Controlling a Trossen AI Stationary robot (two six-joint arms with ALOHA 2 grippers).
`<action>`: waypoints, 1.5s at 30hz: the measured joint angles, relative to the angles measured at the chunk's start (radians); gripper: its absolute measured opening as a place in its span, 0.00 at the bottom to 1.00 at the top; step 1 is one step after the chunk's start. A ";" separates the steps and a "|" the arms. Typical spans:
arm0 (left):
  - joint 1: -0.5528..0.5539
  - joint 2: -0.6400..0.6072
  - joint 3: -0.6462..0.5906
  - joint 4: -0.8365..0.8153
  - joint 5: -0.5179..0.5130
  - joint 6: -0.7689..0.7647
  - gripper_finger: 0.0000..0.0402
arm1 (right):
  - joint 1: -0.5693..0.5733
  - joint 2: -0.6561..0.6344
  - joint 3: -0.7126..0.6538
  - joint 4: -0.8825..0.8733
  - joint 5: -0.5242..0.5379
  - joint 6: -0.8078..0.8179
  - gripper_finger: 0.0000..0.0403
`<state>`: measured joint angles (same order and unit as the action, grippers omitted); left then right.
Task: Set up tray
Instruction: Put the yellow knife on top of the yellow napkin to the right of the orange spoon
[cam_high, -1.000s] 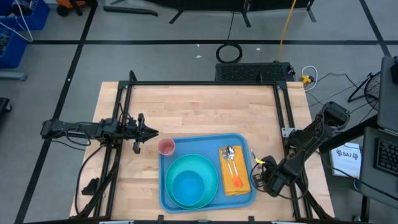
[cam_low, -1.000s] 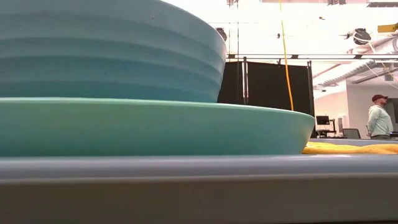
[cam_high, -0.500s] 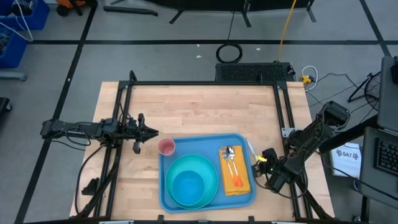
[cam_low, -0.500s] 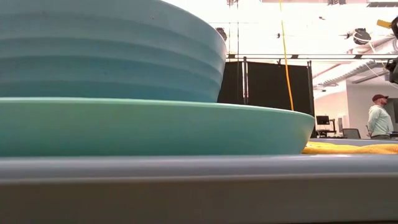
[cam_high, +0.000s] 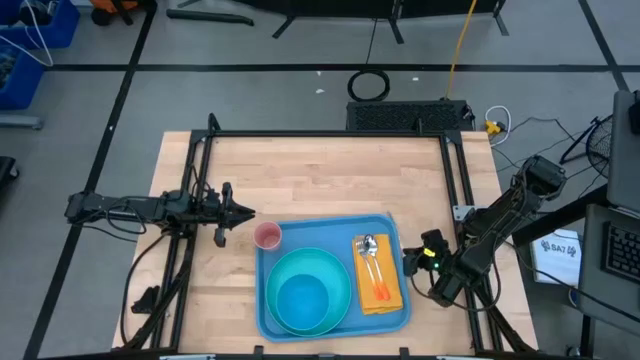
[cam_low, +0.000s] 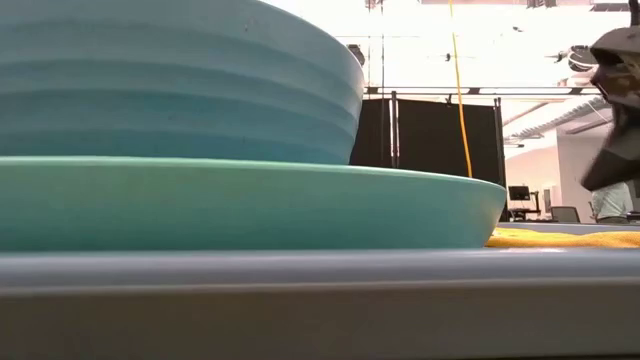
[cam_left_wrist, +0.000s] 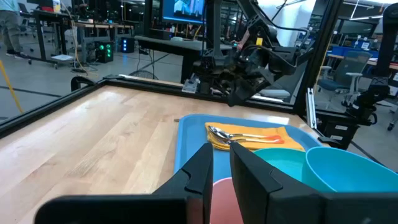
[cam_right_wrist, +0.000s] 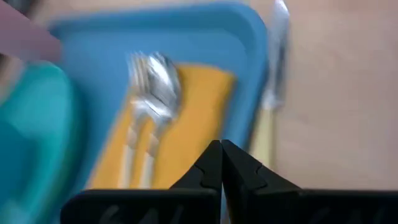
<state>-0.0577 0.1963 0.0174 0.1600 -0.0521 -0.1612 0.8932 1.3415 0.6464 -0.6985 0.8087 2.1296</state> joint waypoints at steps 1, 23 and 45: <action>0.000 0.000 0.000 0.000 0.000 0.000 0.14 | -0.004 0.000 0.000 -0.004 -0.033 -0.008 0.01; 0.000 0.000 0.000 0.000 0.000 0.000 0.14 | -0.150 0.006 0.003 0.097 -0.415 -0.340 0.21; 0.000 0.000 0.000 0.000 0.000 0.000 0.14 | -0.309 -0.171 0.001 0.061 -0.484 -0.509 0.41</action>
<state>-0.0574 0.1963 0.0174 0.1604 -0.0522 -0.1612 0.5842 1.1700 0.6476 -0.6374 0.3245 1.6204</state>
